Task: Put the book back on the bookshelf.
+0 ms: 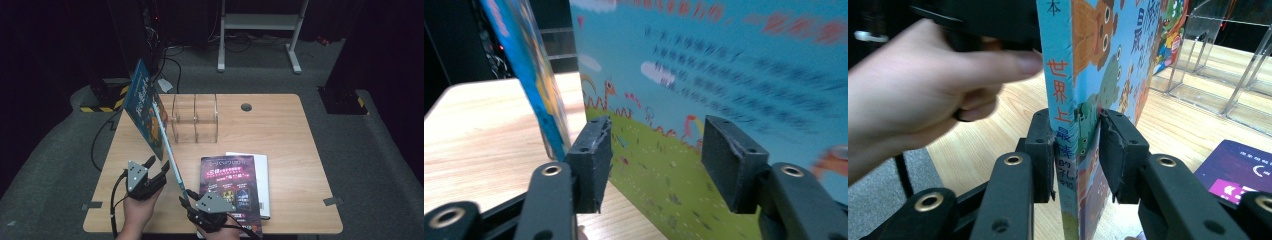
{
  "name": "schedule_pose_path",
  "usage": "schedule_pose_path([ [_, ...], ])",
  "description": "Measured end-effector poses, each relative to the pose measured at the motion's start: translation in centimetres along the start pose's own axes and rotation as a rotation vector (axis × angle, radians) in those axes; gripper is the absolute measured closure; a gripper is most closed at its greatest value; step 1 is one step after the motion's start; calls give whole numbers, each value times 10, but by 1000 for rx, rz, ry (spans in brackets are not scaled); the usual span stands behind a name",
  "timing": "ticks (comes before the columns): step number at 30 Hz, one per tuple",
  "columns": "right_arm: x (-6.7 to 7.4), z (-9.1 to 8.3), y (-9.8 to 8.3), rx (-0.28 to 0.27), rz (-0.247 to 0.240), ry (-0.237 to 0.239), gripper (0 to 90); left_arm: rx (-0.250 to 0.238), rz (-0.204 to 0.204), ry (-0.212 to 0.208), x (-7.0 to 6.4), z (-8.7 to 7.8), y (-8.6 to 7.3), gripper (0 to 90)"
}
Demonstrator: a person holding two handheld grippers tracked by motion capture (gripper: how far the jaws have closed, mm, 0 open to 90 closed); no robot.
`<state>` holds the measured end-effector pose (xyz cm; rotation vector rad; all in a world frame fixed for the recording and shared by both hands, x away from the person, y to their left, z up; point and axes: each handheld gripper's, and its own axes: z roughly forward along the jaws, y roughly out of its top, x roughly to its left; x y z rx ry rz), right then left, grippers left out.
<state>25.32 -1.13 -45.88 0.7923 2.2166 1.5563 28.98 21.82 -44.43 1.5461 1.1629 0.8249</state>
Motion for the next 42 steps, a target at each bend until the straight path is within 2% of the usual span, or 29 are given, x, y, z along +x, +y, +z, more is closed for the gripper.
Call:
schedule_pose_path([
  [1, 0, 0, 0, -1, -1, 1, 676, -7, -7, -4, -1, -4, 0, 438],
  [6, 1, 1, 0, -3, -1, -1, 676, -29, 10, -19, -7, -29, 5, 415],
  [12, 3, 2, 0, -4, -1, -1, 675, -67, 14, -55, -14, -47, 18, 386],
  [22, 1, 1, -1, -5, 7, -2, 676, -140, 11, -72, -28, -68, 38, 275],
  [24, 1, 0, -1, -7, 6, 1, 676, -151, 5, -94, -31, -72, 41, 272],
  [34, 3, 1, -1, -11, 0, 0, 677, -205, 6, -146, -43, -90, 57, 252],
  [42, 3, 2, -2, -12, 0, 0, 677, -227, -6, -201, -53, -96, 61, 242],
])
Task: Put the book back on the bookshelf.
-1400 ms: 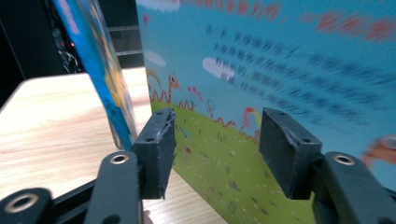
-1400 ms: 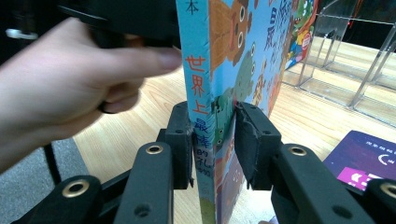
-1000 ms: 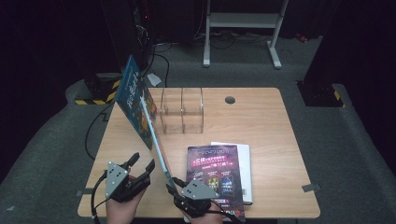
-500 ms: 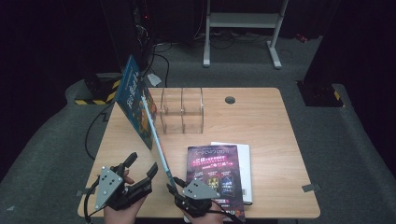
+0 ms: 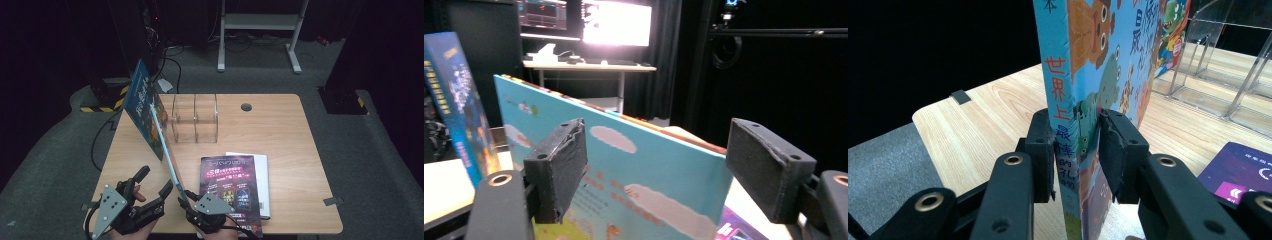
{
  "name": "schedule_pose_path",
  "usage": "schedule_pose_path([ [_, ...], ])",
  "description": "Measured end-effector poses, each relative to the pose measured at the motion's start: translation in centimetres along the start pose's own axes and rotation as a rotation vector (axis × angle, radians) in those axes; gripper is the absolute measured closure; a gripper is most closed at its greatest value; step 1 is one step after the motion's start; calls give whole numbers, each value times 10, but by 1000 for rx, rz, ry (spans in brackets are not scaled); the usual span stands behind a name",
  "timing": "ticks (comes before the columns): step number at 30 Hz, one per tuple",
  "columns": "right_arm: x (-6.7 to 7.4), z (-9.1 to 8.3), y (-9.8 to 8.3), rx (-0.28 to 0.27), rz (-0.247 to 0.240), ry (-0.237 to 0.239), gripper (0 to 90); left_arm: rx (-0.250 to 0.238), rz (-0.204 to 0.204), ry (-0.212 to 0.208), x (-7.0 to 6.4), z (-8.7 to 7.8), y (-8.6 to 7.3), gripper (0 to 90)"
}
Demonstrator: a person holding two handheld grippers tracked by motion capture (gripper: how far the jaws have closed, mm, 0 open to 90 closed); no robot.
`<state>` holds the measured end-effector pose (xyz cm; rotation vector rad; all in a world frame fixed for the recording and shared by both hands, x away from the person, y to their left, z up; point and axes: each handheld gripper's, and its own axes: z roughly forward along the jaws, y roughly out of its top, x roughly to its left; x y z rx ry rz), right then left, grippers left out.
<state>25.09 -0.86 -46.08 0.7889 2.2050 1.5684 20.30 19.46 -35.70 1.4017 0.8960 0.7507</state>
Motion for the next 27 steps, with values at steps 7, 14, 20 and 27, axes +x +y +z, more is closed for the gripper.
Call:
schedule_pose_path([
  [7, 0, 0, 0, 1, 1, -2, 677, 9, 21, -9, -14, 8, -5, 198],
  [14, -1, -1, 0, -3, 6, 0, 678, 56, 36, 24, -19, 20, -17, 186],
  [20, -1, -1, 0, -3, 6, 1, 678, 95, 30, 37, -20, 28, -27, 187],
  [27, -1, 0, -1, -2, 10, 3, 676, 125, 31, 54, -21, 35, -37, 192],
])
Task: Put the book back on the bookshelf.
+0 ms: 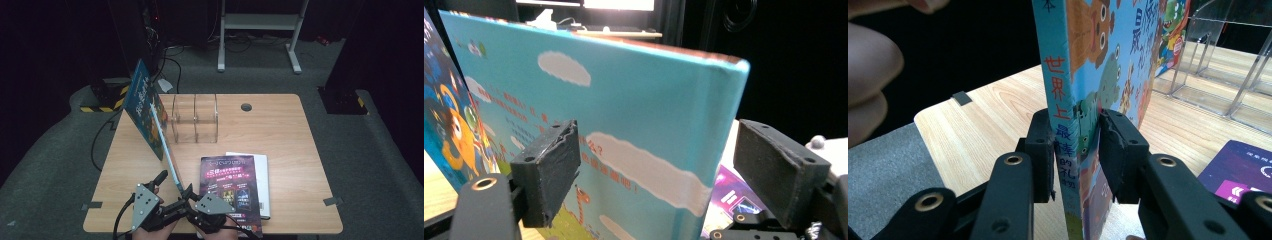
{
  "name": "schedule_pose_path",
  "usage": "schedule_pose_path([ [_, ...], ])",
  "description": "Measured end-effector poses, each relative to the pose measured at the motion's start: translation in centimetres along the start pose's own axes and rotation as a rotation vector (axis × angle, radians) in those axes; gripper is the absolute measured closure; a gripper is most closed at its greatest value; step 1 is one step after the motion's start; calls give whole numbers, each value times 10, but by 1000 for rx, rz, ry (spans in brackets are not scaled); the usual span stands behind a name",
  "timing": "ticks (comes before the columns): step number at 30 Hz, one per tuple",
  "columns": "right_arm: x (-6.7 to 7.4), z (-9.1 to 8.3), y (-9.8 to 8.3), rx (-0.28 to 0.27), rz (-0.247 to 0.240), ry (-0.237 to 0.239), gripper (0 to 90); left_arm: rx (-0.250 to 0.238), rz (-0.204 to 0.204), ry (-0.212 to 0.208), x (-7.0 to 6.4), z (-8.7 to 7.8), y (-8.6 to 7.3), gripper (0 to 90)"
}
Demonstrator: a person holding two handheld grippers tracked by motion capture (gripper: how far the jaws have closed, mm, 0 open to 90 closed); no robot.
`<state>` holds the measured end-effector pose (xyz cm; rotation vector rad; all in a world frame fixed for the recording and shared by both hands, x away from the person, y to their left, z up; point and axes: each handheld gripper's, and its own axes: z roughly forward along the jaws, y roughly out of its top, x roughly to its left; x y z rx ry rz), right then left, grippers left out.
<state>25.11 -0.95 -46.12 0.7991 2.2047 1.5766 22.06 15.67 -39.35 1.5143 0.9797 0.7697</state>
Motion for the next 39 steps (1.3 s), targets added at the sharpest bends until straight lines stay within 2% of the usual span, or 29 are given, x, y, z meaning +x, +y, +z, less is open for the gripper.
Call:
schedule_pose_path([
  [9, 0, 0, -1, 3, 0, 8, 675, 18, 13, 12, -1, 6, -10, 259],
  [13, 1, 0, -2, -3, -3, 12, 679, 14, 39, 49, -5, 7, -13, 271],
  [15, 1, -1, -2, -3, -3, 14, 681, 16, 39, 61, -5, 9, -15, 276],
  [25, -1, -3, -3, 4, -1, 27, 689, 24, 55, 89, -2, 10, -19, 360],
  [35, -5, -18, -8, 1, 19, 47, 641, 22, 73, 99, -3, 9, -19, 369],
  [39, -10, -29, -11, -2, 32, 48, 631, 23, 74, 101, -3, 8, -19, 370],
])
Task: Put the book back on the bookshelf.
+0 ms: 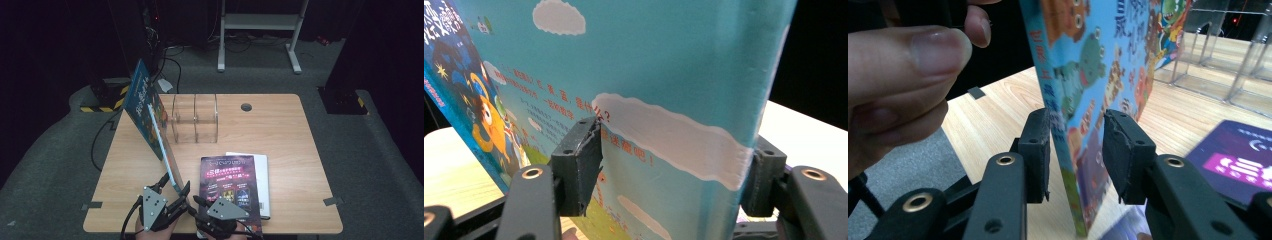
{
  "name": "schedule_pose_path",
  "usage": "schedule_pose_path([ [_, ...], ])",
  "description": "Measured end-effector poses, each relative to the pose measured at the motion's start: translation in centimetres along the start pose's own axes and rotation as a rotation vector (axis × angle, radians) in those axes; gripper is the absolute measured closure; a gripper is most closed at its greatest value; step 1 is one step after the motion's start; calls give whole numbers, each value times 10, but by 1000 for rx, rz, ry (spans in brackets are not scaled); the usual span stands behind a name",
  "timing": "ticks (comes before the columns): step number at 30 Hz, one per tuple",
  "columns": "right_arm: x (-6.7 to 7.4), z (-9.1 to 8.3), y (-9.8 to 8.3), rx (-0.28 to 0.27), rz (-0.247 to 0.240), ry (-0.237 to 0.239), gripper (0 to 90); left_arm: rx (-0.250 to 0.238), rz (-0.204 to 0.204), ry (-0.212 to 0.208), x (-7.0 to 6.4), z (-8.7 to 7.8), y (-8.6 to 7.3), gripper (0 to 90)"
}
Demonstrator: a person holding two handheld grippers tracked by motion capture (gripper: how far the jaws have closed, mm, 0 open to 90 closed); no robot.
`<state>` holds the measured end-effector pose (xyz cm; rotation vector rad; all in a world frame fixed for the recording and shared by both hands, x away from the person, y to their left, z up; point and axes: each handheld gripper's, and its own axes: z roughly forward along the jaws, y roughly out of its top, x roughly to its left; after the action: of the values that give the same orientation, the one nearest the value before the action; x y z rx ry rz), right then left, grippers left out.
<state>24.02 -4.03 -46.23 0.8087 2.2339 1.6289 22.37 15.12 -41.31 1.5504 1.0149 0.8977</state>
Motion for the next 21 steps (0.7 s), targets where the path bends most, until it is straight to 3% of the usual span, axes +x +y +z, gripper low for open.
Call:
schedule_pose_path([
  [6, -14, -22, -3, 4, -5, -29, 607, 2, 1, -4, 1, -1, 0, 371],
  [11, -47, -38, 1, -18, -44, -171, 600, 6, 6, -6, 2, -1, 0, 370],
  [14, -70, -48, -3, -51, -6, -244, 597, 8, 9, -7, 2, -1, 1, 370],
  [17, -92, -55, -10, -31, 0, -326, 597, 9, 11, -8, 2, -2, 1, 369],
  [20, -116, -62, -20, -3, 83, -367, 593, 17, 18, -9, 4, -2, 1, 369],
  [21, -120, -64, -22, -1, 90, -376, 592, 19, 17, -10, 4, -3, 1, 369],
])
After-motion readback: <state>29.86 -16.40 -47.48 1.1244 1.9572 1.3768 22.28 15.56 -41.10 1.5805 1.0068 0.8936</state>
